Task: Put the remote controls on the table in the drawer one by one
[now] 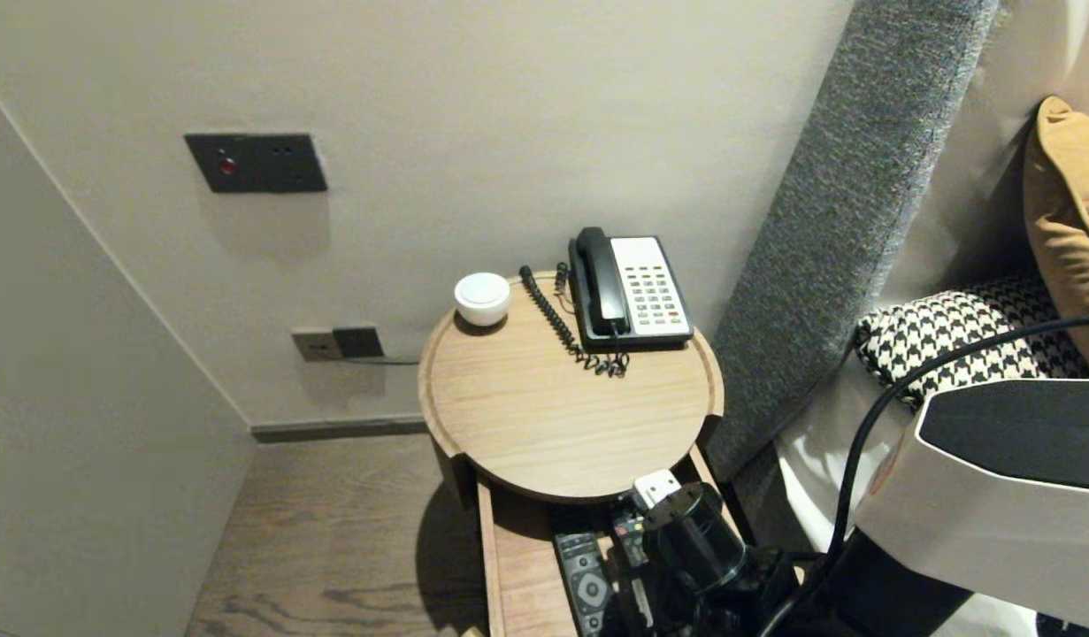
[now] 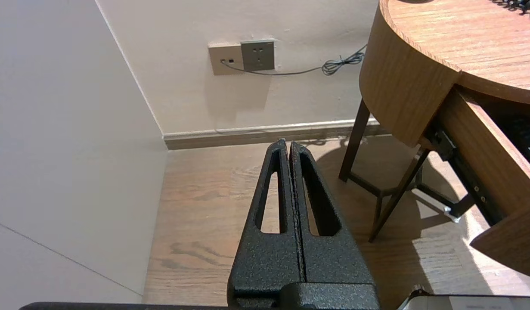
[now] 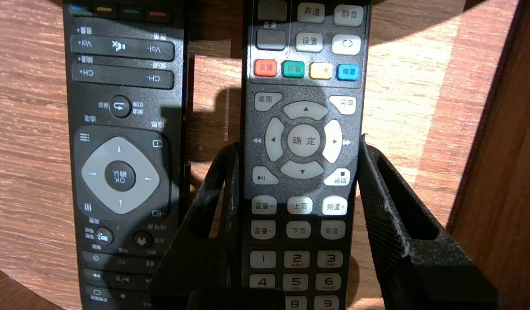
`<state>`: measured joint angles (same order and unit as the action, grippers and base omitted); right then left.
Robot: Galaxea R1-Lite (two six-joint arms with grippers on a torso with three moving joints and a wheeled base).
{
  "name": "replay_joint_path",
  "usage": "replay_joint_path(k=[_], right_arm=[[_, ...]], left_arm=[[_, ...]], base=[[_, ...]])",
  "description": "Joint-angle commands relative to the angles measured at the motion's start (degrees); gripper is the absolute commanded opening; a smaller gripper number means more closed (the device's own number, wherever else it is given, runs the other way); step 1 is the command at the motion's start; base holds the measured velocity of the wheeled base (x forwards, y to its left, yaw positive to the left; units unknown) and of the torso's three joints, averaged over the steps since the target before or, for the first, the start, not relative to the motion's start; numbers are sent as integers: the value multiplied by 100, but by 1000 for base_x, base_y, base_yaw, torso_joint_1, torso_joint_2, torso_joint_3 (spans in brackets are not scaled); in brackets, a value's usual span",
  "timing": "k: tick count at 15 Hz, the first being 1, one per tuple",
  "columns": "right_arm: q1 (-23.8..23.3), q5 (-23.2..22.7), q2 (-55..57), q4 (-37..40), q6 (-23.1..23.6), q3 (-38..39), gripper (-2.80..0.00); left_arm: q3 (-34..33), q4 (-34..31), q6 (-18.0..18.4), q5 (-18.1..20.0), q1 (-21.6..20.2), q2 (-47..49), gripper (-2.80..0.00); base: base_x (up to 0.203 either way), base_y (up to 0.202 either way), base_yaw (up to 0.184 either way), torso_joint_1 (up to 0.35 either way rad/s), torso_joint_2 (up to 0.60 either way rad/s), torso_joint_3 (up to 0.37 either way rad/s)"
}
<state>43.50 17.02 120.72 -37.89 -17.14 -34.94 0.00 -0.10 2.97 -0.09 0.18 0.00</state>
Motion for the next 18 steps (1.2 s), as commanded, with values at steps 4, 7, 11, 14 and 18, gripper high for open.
replay_joint_path(k=[4, 7, 11, 14, 18], right_arm=[[10, 30, 48, -26, -53, -22, 0], [32, 41, -51, -34, -46, 13, 0], [62, 73, -420, -19, -27, 51, 0], [63, 80, -795, 0, -15, 151, 0], [63, 74, -1322, 18, 15, 294, 0]], left_arm=[[0, 1, 1, 1, -1, 0, -280], [0, 1, 1, 1, -1, 0, -280], [0, 1, 1, 1, -1, 0, -280], [0, 1, 1, 1, -1, 0, -280], [0, 1, 1, 1, -1, 0, -280]], base=[[0, 0, 0, 0, 0, 0], [0, 0, 0, 0, 0, 0], [0, 0, 0, 0, 0, 0], [0, 0, 0, 0, 0, 0], [0, 0, 0, 0, 0, 0]])
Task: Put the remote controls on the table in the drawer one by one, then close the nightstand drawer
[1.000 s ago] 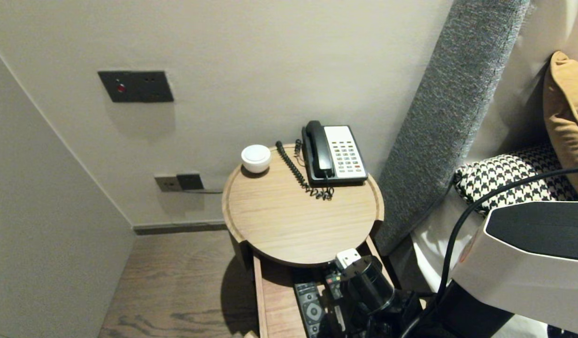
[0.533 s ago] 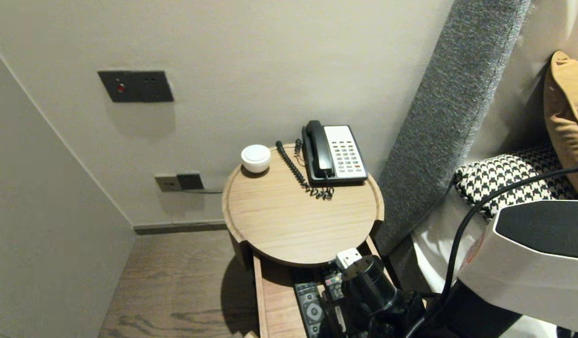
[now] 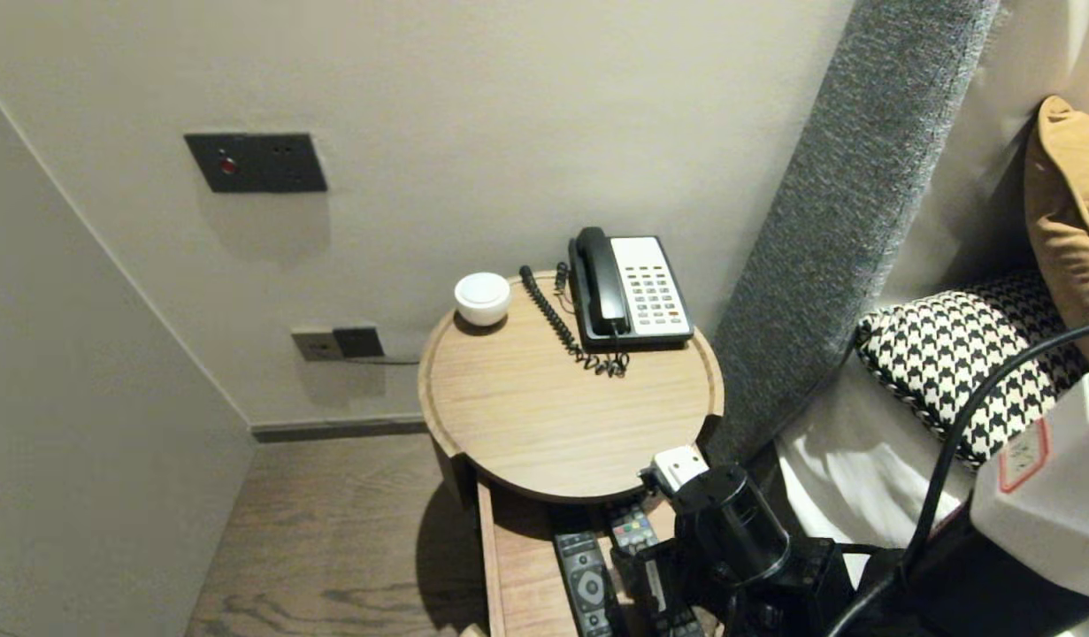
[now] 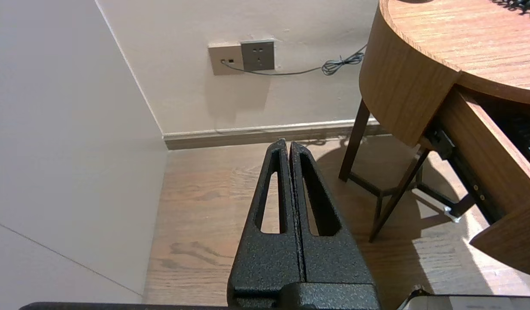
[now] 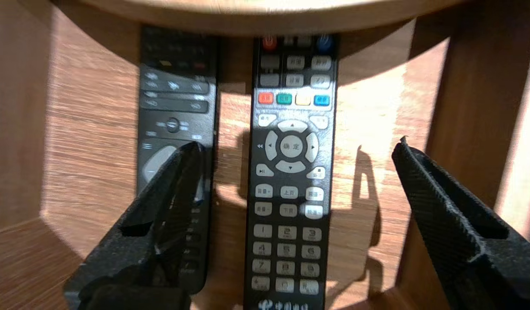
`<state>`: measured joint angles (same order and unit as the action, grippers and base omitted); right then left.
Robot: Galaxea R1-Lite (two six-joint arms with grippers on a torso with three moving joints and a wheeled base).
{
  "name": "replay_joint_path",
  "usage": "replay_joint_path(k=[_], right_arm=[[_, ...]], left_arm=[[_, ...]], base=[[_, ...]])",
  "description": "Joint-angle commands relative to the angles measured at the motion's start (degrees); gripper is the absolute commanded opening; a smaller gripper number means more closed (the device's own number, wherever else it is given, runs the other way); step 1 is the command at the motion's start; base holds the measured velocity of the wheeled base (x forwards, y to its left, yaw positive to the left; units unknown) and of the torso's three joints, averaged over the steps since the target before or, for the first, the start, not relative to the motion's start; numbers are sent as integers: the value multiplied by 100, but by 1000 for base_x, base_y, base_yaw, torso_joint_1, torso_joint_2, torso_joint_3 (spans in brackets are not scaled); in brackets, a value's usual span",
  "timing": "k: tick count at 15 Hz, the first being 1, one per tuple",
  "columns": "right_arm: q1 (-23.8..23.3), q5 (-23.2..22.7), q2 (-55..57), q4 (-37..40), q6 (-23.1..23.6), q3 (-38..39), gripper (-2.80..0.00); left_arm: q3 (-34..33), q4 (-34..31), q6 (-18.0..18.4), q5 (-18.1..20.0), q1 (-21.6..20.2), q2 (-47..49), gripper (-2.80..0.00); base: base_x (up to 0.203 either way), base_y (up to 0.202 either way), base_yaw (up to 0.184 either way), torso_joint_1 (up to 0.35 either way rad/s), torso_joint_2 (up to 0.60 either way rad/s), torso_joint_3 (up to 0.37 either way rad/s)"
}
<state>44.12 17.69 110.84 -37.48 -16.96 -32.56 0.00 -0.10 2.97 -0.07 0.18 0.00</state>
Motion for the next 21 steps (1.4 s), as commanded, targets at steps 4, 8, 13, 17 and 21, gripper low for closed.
replay_joint_path(k=[4, 8, 13, 17, 21], right_arm=[[-55, 40, -1092, 295, 14, 172, 0], [-104, 77, -1704, 958, -7, 288, 0], [-264, 394, -2676, 1998, -31, 225, -280], [-821, 394, -3277, 2860, -48, -5, -280], [-1303, 356, -3518, 2995, -230, 150, -280]], left_arm=[[0, 1, 1, -1, -1, 0, -280], [0, 1, 1, -1, -1, 0, -280], [0, 1, 1, -1, -1, 0, -280], [0, 1, 1, -1, -1, 0, -280], [0, 1, 1, -1, -1, 0, -280]], base=[[0, 0, 0, 0, 0, 0], [0, 0, 0, 0, 0, 0], [0, 0, 0, 0, 0, 0], [0, 0, 0, 0, 0, 0], [0, 0, 0, 0, 0, 0]])
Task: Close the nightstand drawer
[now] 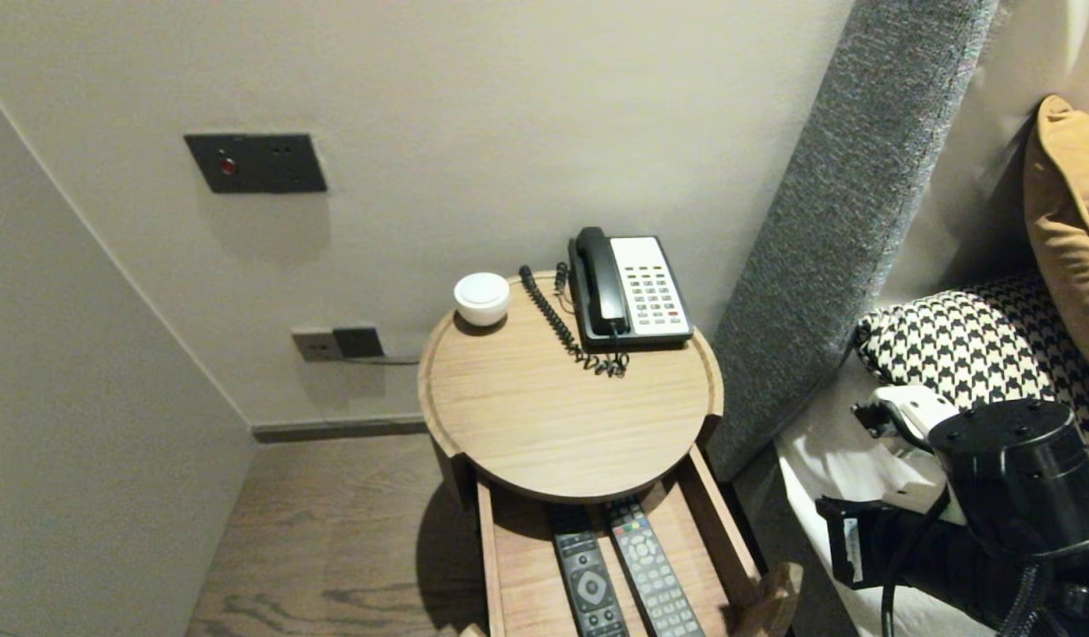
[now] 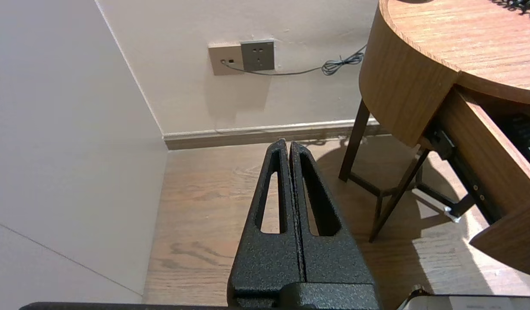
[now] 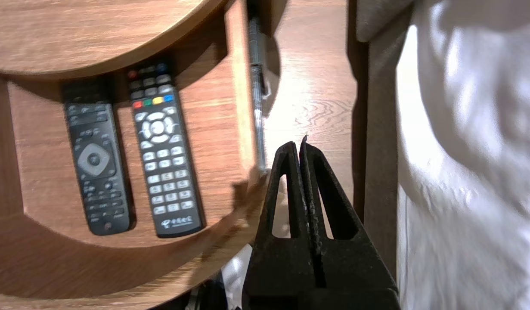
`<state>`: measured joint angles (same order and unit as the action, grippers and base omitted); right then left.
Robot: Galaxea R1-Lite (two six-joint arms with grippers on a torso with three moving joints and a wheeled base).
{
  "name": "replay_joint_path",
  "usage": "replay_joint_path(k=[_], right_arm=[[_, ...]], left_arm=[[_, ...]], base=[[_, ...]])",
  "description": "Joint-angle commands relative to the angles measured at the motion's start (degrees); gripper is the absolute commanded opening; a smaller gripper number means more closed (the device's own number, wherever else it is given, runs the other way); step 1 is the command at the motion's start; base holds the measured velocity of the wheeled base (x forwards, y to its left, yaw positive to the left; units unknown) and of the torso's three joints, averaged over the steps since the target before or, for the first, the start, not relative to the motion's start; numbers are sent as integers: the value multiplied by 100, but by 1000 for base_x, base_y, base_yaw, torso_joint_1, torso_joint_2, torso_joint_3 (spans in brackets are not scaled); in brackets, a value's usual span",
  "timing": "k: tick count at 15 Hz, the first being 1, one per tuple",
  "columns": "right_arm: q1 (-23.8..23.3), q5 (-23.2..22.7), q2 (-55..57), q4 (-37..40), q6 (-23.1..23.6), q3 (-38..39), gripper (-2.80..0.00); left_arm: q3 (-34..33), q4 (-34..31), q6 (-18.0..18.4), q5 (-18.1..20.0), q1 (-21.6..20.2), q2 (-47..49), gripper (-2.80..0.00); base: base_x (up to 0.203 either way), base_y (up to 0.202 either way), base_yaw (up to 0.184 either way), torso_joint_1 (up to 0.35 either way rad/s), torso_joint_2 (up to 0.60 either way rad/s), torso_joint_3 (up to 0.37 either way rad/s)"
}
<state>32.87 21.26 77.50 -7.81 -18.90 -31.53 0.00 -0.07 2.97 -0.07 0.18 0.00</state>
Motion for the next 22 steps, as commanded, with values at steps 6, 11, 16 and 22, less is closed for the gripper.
replay_joint_path(k=[6, 11, 16, 22], right_arm=[[-395, -297, -592, 87, -391, 778, -280], [-167, -613, -473, 78, -1133, 1263, -280], [63, -759, -11, 28, -1573, 1426, -280], [16, -830, 976, -924, -1687, 1630, -280]], left_arm=[[0, -1, 1, -1, -1, 0, -280], [0, -1, 1, -1, -1, 0, -280], [0, -1, 1, -1, -1, 0, -280], [0, -1, 1, -1, -1, 0, -280]], base=[[0, 0, 0, 0, 0, 0], [0, 0, 0, 0, 0, 0], [0, 0, 0, 0, 0, 0], [0, 0, 0, 0, 0, 0]])
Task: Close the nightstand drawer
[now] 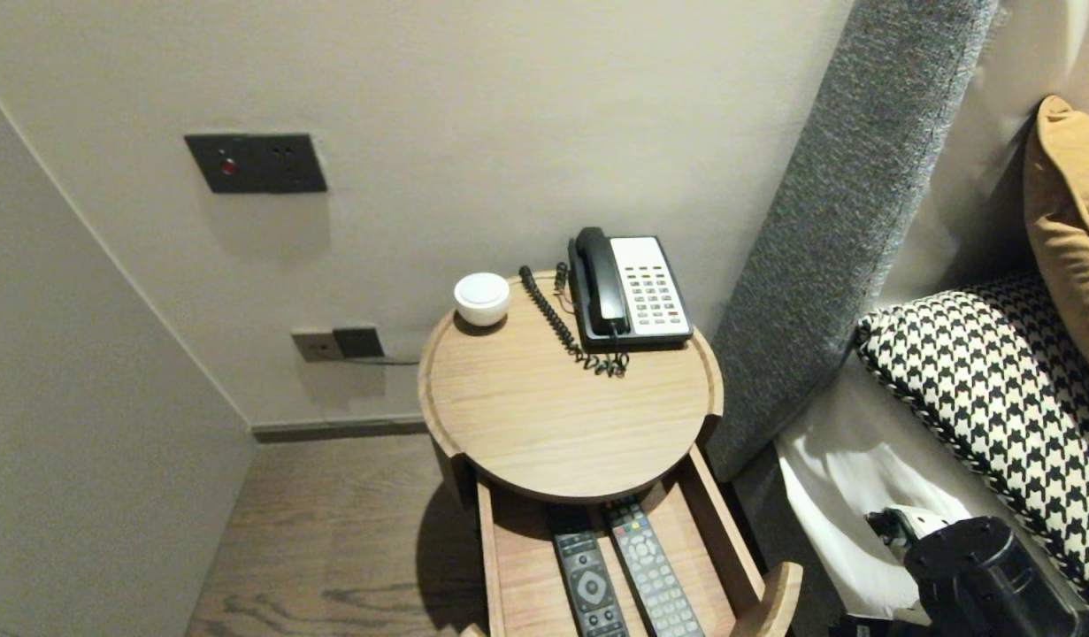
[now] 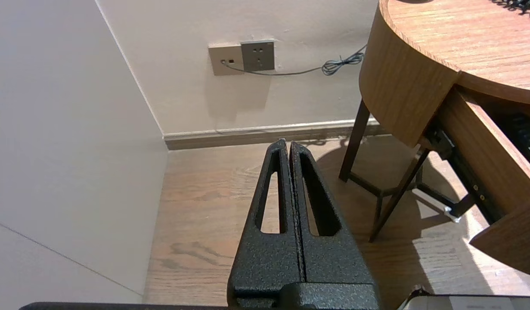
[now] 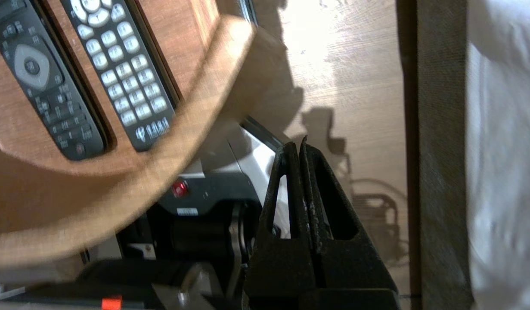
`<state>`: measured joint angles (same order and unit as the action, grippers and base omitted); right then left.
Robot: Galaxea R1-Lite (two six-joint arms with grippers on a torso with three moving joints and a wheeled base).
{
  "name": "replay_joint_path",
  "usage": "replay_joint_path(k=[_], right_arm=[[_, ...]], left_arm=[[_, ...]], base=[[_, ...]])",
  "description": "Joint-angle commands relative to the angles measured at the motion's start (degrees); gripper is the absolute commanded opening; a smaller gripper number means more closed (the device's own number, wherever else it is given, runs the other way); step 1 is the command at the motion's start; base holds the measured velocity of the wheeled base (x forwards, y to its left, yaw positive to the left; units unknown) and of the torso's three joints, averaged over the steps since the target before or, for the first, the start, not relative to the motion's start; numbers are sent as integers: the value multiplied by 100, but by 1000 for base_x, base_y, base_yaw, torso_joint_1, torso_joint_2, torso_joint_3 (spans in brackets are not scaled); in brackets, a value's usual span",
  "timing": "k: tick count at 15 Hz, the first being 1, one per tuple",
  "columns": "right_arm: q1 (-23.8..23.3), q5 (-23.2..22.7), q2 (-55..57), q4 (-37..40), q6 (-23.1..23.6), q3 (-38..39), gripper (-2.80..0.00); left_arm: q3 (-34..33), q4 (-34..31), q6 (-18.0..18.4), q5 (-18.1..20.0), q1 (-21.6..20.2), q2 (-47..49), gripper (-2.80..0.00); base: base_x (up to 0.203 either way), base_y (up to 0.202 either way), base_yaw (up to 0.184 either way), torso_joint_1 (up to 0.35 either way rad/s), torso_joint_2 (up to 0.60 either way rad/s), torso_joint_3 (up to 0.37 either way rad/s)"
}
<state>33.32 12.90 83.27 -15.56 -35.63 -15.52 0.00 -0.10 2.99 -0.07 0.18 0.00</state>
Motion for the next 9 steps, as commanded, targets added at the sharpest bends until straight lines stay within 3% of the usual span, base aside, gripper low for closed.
replay_joint_path(k=[1, 9], right_arm=[[-47, 3, 529, -325, -14, 2, -280], [-71, 37, 1130, -1090, -40, -355, -280]], left_arm=[[0, 1, 0, -1, -1, 0, -280], [0, 1, 0, -1, -1, 0, -280]], base=[[0, 0, 0, 0, 0, 0], [0, 0, 0, 0, 0, 0]])
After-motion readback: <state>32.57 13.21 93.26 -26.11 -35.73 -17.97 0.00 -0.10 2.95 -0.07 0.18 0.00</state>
